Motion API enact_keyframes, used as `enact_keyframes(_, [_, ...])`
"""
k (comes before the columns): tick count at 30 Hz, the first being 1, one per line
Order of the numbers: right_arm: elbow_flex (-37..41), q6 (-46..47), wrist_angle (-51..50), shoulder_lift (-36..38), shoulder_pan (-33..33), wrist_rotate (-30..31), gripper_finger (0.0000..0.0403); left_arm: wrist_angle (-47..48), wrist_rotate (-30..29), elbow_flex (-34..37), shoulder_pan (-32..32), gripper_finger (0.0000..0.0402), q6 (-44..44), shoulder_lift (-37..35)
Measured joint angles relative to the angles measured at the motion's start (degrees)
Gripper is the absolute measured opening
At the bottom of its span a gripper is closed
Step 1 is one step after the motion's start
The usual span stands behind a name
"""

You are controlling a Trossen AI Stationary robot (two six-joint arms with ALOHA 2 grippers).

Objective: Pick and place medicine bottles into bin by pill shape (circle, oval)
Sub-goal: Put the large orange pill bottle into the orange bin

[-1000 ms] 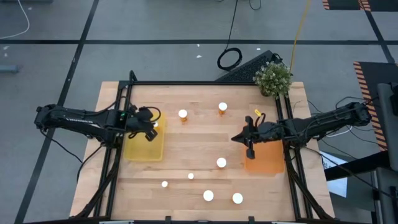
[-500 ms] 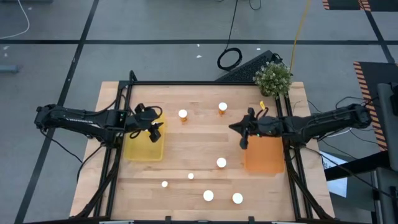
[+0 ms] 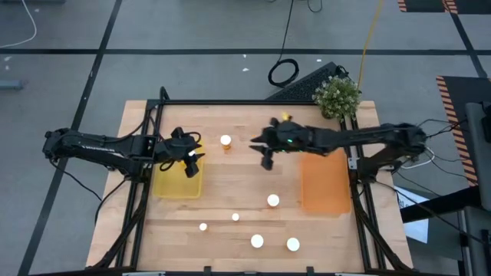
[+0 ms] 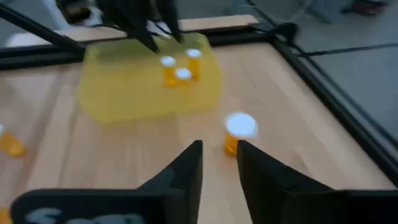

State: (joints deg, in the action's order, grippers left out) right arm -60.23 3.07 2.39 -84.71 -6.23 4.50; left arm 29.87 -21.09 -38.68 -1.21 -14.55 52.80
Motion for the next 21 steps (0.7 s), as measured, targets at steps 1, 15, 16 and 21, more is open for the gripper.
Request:
enact_keyframes(1, [-2.2, -0.2, 0.0, -2.2, -0.5, -1.4, 0.0107, 0.0, 0.0, 0.0, 0.0, 0.0168, 0.2, 0.0])
enact_keyframes(15, [-23.6, -8.2, -0.9, -24.9, -5.7, -11.1, 0.02, 0.0, 0.0, 0.0, -0.2, 0.0168, 0.4, 0.0])
enact_keyframes(16, [-24.2, -8.5, -0.7, -25.9, -6.2, -11.9, 0.0207, 0.1, 0.0, 0.0, -0.2, 0.0168, 0.3, 0.0])
enact_keyframes(21, [-26.0, -9.8, -1.0, -29.7, -8.0, -14.8, 0.0233, 0.2, 0.1, 0.0, -0.3, 0.0168, 0.3, 0.0])
